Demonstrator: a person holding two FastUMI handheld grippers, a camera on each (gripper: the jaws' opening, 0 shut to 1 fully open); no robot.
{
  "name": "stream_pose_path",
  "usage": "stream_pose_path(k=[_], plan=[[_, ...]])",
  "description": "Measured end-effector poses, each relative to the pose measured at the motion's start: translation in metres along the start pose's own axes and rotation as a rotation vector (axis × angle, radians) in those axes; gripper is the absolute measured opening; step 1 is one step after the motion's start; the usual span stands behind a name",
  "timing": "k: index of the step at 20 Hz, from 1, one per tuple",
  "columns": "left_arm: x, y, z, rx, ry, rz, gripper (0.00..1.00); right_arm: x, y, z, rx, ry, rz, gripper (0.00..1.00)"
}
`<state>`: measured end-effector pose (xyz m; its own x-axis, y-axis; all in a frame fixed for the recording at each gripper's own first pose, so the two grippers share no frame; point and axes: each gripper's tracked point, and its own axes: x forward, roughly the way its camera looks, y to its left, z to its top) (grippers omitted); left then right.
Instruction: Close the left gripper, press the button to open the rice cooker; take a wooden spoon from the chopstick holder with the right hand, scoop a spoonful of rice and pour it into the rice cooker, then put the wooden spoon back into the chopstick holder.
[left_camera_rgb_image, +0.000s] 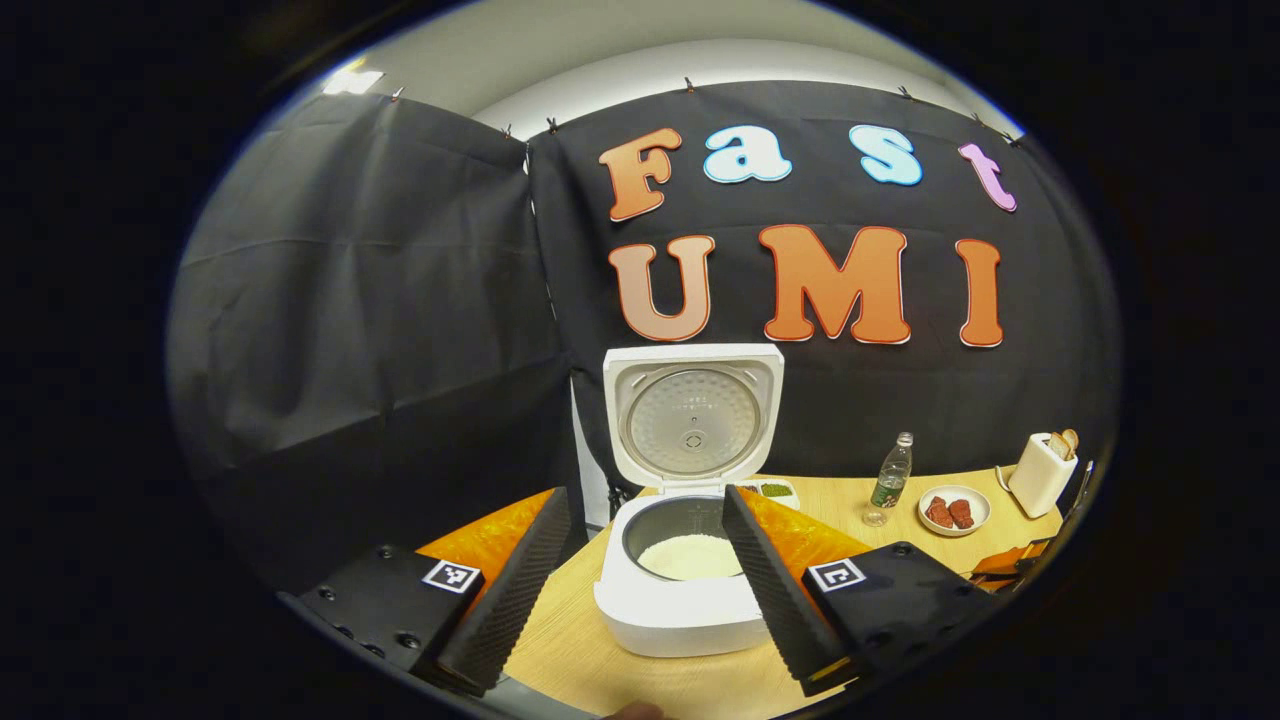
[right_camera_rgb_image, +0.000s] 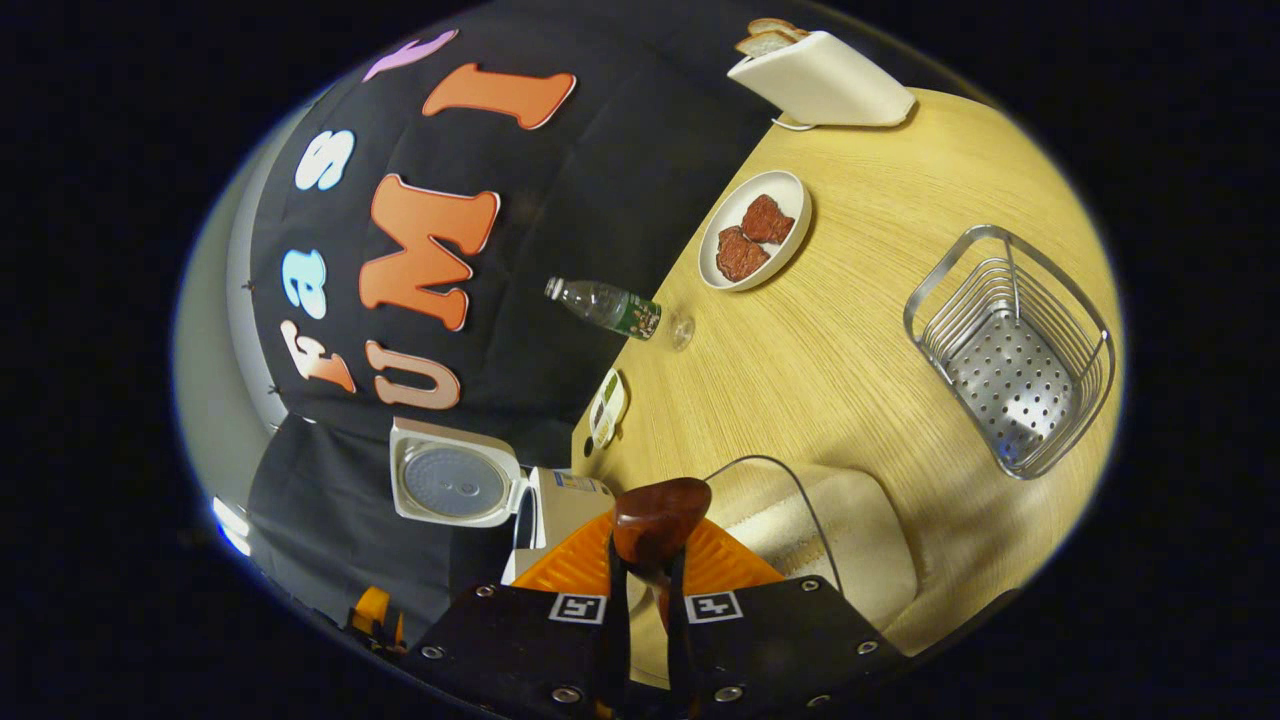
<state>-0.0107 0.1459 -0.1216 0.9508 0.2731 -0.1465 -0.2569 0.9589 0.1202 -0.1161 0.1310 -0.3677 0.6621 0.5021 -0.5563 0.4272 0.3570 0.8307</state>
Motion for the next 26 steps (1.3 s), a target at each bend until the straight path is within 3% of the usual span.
stream_pose_path(k=[4, 5, 6, 12, 20, 26], plan=[[-0.001, -0.012, 0.006, -0.005, -0.016, -0.009, 1.0, -0.015, 0.015, 0.032, 0.127, -0.04, 0.082, 0.14], [-0.002, -0.015, 0.007, -0.006, -0.018, -0.012, 1.0, -0.018, 0.021, 0.038, 0.177, -0.048, 0.112, 0.1], [-0.003, -0.017, 0.007, -0.007, -0.021, -0.011, 1.0, -0.021, 0.028, 0.045, 0.224, -0.052, 0.145, 0.14], [-0.013, -0.018, 0.015, -0.019, -0.048, -0.005, 1.0, -0.019, 0.075, 0.049, 0.38, -0.017, 0.271, 0.14], [-0.031, 0.009, 0.031, -0.021, -0.128, 0.032, 1.0, 0.016, 0.174, 0.019, 0.428, 0.092, 0.391, 0.14], [-0.032, 0.051, 0.026, -0.042, -0.141, 0.095, 1.0, 0.066, 0.229, -0.02, 0.363, 0.159, 0.396, 0.14]])
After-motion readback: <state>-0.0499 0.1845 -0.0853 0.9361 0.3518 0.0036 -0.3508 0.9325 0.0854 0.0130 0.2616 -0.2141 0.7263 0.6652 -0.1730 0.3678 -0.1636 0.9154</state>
